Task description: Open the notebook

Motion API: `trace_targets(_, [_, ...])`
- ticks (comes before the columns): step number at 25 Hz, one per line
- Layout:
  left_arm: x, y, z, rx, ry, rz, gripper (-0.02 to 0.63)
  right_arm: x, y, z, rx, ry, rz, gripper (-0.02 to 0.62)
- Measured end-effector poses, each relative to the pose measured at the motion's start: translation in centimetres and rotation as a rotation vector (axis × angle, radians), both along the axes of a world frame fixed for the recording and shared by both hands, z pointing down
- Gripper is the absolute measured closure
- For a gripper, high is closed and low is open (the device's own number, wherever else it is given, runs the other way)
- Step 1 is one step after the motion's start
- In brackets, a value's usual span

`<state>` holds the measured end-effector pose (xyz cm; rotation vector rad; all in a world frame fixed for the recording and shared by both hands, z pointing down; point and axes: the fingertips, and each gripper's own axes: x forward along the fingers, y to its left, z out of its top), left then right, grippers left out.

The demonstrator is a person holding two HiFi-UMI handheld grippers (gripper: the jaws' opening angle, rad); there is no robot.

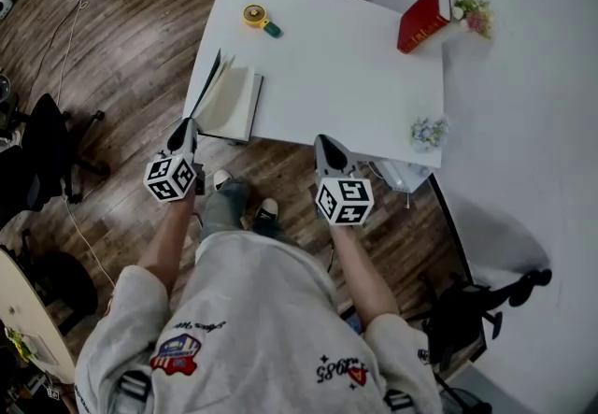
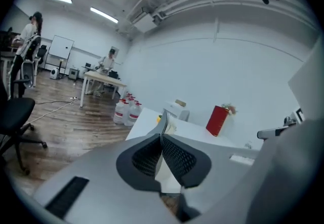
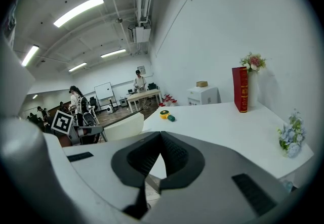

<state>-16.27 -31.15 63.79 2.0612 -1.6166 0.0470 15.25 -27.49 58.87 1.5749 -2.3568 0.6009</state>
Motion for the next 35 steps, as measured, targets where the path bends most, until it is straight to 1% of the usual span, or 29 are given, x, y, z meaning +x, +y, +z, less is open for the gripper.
trace_targets(3, [-2.6, -0.2, 0.1, -0.003, 0.013, -0.041, 0.594, -1.0, -0.5, -0.1, -0.001, 0.002, -0.012, 0.595])
trace_targets(7, [-5.4, -0.6, 0.7, -0.013, 0.003, -0.070, 0.594, -2.3, -1.1, -0.3, 0.000, 0.006, -0.028, 0.595])
trace_targets(11, [-8.3, -0.9, 2.0, -0.047, -0.014, -0.119, 0.594, -3.0, -1.7, -0.4, 0.000, 0.008, -0.033, 0.595])
trace_targets(14, [-10.1, -1.3, 3.6, -0.088, -0.037, -0.150, 0.592, -3.1, -2.2, -0.3, -0.006, 0.008, -0.030, 0.595])
trace_targets(18, [-12.1, -1.5, 6.3, -0.162, -0.062, -0.173, 0.592, -3.7, -2.7, -0.2, -0.008, 0.014, -0.030, 0.595])
trace_targets(23, [-13.6, -2.1, 9.4, -0.258, -0.078, -0.174, 0.592, -4.2, -3.5, 0.1, -0.019, 0.019, -0.028, 0.595])
trace_targets(26, [-13.9, -2.4, 10.9, -0.301, -0.058, -0.164, 0.592, -4.4, -3.9, 0.4, -0.025, 0.023, -0.022, 0.595])
trace_targets(28, [-13.5, -2.5, 12.1, -0.330, -0.035, -0.134, 0.592, -4.5, -4.1, 0.7, -0.031, 0.025, -0.018, 0.595])
trace_targets(30, [-12.8, -2.5, 13.1, -0.349, -0.031, -0.099, 0.591, -4.8, -4.2, 0.7, -0.033, 0.026, -0.015, 0.595])
trace_targets(31, [-12.7, -2.5, 13.5, -0.357, -0.028, -0.095, 0.588, -5.0, -4.3, 0.7, -0.032, 0.027, -0.015, 0.595])
trace_targets(32, [-12.8, -2.4, 13.9, -0.366, -0.013, -0.101, 0.586, -5.2, -4.4, 0.7, -0.031, 0.028, -0.016, 0.595])
trace_targets(35, [-12.9, -2.2, 14.9, -0.387, 0.065, -0.135, 0.580, -5.1, -4.8, 0.6, -0.033, 0.028, -0.014, 0.595])
